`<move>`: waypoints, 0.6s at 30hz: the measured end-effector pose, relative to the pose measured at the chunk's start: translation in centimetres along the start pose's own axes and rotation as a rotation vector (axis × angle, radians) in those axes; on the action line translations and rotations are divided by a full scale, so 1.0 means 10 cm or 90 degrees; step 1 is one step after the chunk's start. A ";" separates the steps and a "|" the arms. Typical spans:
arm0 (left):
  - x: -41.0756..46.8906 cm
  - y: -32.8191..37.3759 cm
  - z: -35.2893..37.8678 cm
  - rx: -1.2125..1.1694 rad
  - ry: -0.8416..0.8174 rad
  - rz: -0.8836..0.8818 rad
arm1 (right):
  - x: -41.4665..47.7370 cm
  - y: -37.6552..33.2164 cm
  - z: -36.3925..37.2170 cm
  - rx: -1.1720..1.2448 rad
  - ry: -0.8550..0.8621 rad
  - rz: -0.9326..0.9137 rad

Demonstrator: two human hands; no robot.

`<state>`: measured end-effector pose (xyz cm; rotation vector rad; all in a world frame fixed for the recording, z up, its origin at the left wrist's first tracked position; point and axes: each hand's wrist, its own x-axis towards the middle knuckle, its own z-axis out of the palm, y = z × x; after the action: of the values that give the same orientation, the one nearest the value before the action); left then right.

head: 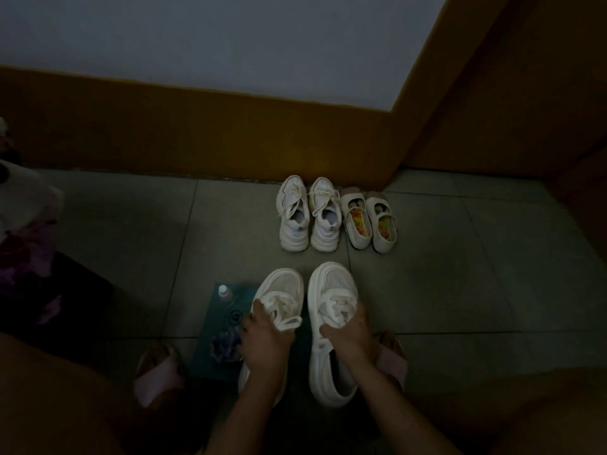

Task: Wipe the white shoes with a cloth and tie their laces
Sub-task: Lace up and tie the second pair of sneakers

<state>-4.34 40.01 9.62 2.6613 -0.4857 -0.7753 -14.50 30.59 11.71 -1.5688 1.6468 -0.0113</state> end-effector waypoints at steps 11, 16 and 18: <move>-0.07 0.03 0.07 -0.005 -0.039 -0.005 | 0.00 0.07 0.04 0.000 0.008 0.021; -0.03 0.04 0.04 -0.011 -0.028 -0.008 | 0.01 0.09 0.02 0.003 0.005 0.017; -0.06 0.02 0.03 -0.028 -0.014 -0.008 | 0.00 0.10 0.00 0.003 0.003 0.010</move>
<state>-5.01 40.02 9.71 2.6196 -0.4524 -0.8111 -15.32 30.80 11.13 -1.5533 1.6618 -0.0095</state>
